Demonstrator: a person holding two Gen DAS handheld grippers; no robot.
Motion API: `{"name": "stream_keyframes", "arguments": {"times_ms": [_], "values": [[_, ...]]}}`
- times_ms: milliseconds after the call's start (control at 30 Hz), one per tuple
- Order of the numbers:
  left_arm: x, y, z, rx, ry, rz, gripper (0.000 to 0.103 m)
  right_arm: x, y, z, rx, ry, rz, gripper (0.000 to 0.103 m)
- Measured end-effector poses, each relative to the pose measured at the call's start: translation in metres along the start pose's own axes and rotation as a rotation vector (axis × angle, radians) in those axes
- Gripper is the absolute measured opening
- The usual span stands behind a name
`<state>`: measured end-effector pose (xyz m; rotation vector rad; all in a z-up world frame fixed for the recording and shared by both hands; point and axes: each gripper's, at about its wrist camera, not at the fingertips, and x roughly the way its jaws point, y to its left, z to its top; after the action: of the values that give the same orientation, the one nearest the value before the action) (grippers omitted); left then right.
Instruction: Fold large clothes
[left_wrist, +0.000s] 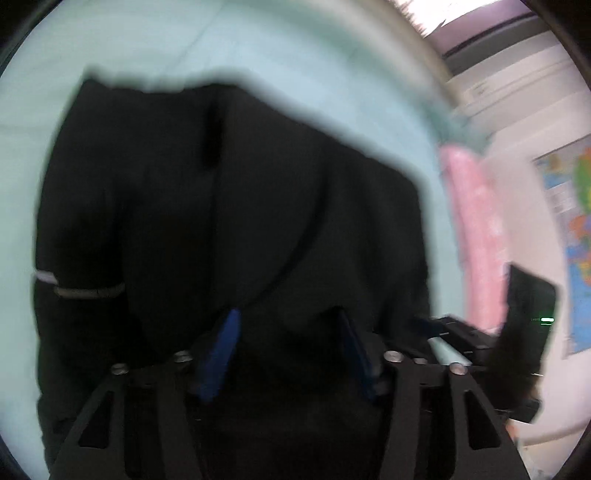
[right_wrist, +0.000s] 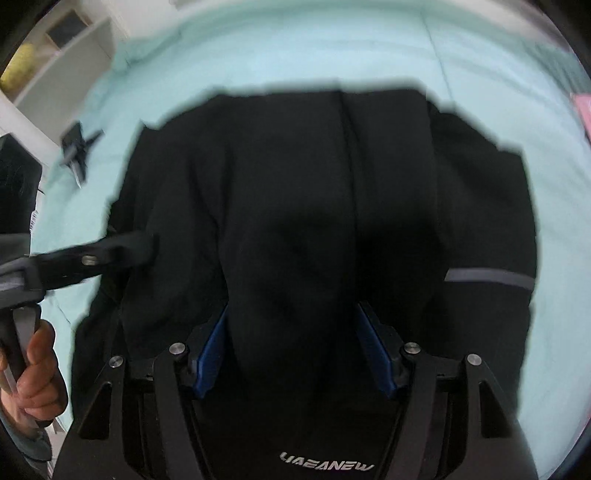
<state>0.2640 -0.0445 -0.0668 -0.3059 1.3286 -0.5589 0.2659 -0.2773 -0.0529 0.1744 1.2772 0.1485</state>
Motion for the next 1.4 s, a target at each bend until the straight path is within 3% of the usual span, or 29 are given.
{"name": "stream_keyframes", "arguments": {"times_ms": [67,200,400,533,633,733,900,1000,1067,1200,1267,1400], "values": [[0.019,0.008,-0.004,-0.017,0.014,0.040,0.048,0.015,-0.005,-0.006,0.020,0.013,-0.006,0.069],[0.015,-0.002,-0.005,0.014,-0.004,0.076,0.048,0.023,-0.005,-0.008,0.025,0.006,-0.011,0.069],[-0.036,-0.029,-0.034,0.127,-0.086,0.083,0.052,-0.030,0.008,-0.019,-0.005,-0.079,0.068,0.069],[-0.047,-0.032,-0.057,0.146,-0.094,0.056,0.058,-0.047,0.032,-0.031,-0.077,-0.120,0.054,0.069],[-0.010,-0.017,-0.057,0.097,0.001,0.158,0.058,-0.007,0.038,-0.032,-0.099,-0.019,-0.035,0.069],[0.012,-0.005,-0.058,0.068,0.047,0.160,0.058,0.026,0.018,-0.027,-0.040,0.044,-0.015,0.070],[-0.047,-0.019,-0.083,0.144,-0.032,0.108,0.058,-0.017,0.007,-0.034,-0.022,-0.007,0.057,0.070],[-0.094,-0.005,-0.120,0.167,-0.058,0.150,0.058,-0.051,-0.017,-0.061,-0.016,-0.041,0.037,0.070],[-0.119,0.011,-0.148,0.130,-0.049,0.179,0.058,-0.071,-0.040,-0.079,0.016,-0.038,0.001,0.070],[-0.161,0.079,-0.210,-0.032,-0.007,0.212,0.058,-0.098,-0.094,-0.138,0.159,-0.007,-0.088,0.070],[-0.170,0.117,-0.231,-0.111,0.022,0.198,0.058,-0.109,-0.109,-0.164,0.211,0.006,-0.112,0.070],[-0.168,0.136,-0.262,-0.190,0.071,0.191,0.058,-0.118,-0.141,-0.209,0.279,0.064,-0.156,0.070]]}}
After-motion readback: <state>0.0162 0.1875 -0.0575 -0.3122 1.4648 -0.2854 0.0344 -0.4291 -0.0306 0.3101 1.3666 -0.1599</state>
